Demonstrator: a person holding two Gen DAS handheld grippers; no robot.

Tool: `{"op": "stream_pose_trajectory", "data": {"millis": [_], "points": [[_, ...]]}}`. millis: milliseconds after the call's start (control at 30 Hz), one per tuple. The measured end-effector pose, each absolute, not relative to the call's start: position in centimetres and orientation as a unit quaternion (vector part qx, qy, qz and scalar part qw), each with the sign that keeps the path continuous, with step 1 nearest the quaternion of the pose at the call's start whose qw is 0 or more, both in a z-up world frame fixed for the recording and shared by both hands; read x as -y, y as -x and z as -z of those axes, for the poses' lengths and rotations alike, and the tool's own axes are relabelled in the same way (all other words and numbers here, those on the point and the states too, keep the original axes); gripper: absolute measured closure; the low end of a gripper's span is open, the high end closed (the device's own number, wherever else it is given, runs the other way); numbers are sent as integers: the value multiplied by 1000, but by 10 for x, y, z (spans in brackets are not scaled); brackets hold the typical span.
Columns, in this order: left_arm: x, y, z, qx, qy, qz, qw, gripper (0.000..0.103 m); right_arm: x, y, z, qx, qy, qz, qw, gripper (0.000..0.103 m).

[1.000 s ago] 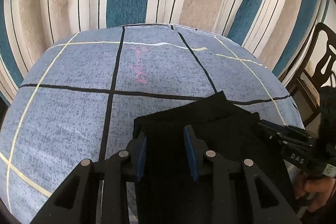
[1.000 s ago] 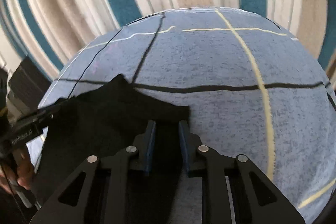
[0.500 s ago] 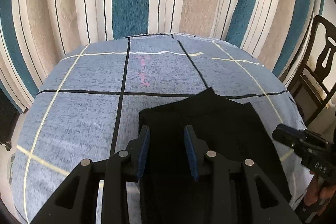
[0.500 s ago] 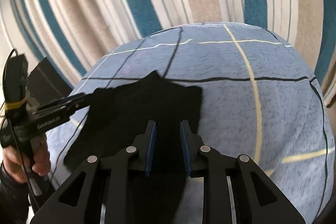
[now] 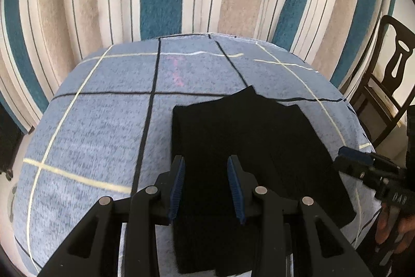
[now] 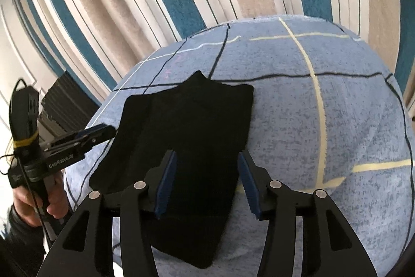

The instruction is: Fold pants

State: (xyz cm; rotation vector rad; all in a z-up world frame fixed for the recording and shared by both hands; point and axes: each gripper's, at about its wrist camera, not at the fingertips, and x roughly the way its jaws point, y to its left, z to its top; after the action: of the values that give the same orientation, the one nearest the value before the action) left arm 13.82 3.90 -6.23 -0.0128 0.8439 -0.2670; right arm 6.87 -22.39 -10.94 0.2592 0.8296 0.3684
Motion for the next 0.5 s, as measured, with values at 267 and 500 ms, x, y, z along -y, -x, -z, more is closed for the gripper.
{"op": "stream_pose_trajectory", "data": {"millis": [267,500], "points": [[-67,-147,89,-433,79,145,886,61,232,-96,125,-420,-171,-196,869,53],[-72,-180,99,-444,118,170,872,53,242,-122,134,-429,-225,-204,851,53]]}}
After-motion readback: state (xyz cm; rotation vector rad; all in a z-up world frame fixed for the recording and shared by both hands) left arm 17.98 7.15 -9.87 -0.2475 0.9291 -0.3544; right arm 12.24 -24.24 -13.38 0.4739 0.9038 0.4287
